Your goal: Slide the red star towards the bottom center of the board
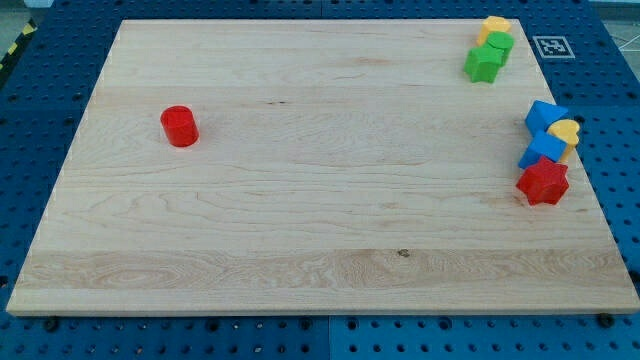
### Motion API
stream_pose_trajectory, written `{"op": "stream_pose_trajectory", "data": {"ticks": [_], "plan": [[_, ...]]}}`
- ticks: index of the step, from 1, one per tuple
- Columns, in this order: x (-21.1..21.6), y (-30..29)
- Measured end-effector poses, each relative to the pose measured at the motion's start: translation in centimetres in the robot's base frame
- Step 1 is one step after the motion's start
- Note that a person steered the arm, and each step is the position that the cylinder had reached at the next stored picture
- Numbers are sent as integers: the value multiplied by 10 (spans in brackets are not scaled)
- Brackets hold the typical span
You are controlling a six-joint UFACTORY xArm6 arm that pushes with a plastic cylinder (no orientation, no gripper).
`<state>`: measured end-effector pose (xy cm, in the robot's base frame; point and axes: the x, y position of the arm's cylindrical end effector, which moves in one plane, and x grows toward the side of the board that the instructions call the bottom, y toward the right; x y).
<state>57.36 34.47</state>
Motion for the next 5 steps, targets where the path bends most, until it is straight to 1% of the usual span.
{"op": "stream_pose_trajectory", "data": {"ticks": [2,3,4,5], "plan": [[-38,-2],[-48,-15],[-59,-50],[-76,-103]]}}
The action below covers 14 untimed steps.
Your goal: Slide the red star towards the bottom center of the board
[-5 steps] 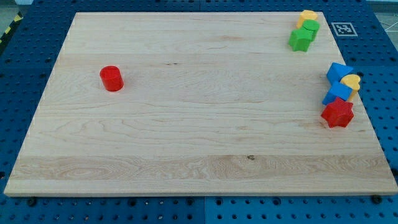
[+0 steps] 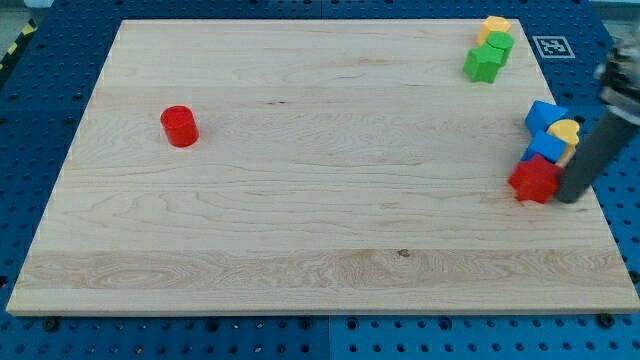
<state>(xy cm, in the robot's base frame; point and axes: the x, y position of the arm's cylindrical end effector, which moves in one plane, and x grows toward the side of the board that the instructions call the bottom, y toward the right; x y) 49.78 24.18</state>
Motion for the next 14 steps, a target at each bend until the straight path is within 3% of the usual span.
{"op": "stream_pose_trajectory", "data": {"ticks": [2,3,4,6,7,8,10,11,13,14], "plan": [[-27,-93],[-25,-104],[-20,-79],[-57,-46],[-84,-85],[-85,-113],[-62,-55],[-56,-83],[-59,-203],[-52,-225]]}}
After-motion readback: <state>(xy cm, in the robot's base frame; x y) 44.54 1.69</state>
